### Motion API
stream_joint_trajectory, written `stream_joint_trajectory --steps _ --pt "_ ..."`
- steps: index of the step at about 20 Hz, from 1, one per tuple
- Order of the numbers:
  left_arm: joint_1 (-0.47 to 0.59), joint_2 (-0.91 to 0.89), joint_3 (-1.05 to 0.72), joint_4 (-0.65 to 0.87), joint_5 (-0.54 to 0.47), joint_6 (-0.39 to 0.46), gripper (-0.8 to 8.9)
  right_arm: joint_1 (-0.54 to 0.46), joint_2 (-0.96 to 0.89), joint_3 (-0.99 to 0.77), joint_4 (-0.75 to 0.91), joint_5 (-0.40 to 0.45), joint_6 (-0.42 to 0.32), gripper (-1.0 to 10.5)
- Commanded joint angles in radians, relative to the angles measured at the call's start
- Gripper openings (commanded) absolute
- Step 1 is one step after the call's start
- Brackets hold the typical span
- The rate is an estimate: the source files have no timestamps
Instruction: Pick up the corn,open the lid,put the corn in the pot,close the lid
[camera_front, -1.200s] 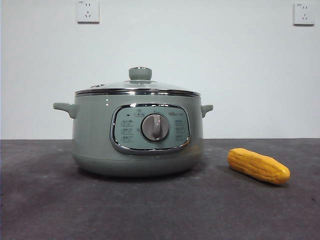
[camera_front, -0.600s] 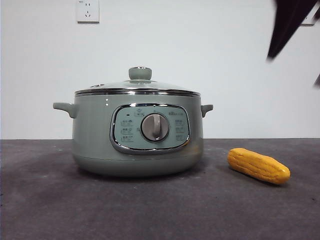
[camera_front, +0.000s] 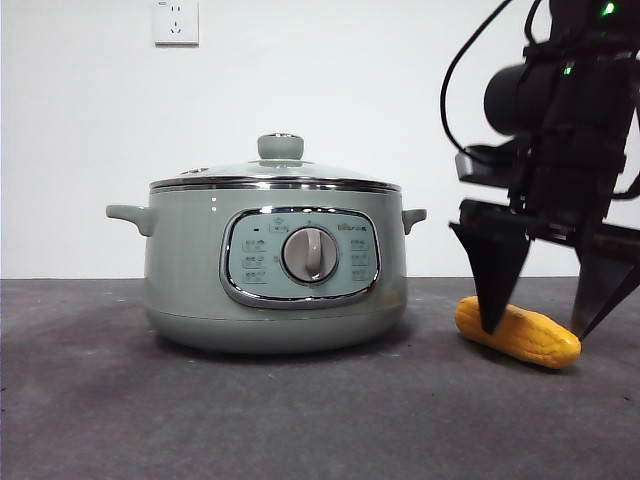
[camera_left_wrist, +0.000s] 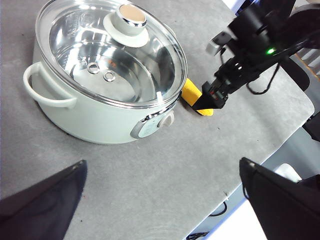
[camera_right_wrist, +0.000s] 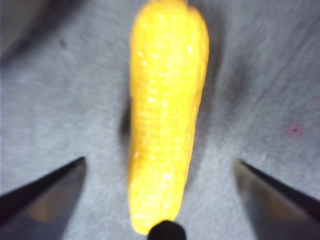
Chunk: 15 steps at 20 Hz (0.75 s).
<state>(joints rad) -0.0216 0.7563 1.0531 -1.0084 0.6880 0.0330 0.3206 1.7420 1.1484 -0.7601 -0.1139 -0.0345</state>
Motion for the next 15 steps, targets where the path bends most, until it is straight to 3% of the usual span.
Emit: stream_joint_trajectory --steps 1,4,9,15 --pt "0.000 -0.003 0.003 0.008 0.003 -0.004 6.15 0.003 0.030 0.001 0.005 0.003 0.008 2.4" --pt "0.000 0.001 0.003 0.011 0.000 -0.004 6.15 0.007 0.035 0.001 0.004 -0.002 0.003 -0.2" --pt "-0.015 0.049 0.003 0.078 0.000 -0.003 6.15 0.007 -0.002 0.001 -0.038 0.000 -0.020 -0.1" --pt "-0.133 0.174 0.003 0.360 -0.016 -0.007 6.15 0.005 -0.325 0.004 -0.072 0.001 -0.014 -0.1"
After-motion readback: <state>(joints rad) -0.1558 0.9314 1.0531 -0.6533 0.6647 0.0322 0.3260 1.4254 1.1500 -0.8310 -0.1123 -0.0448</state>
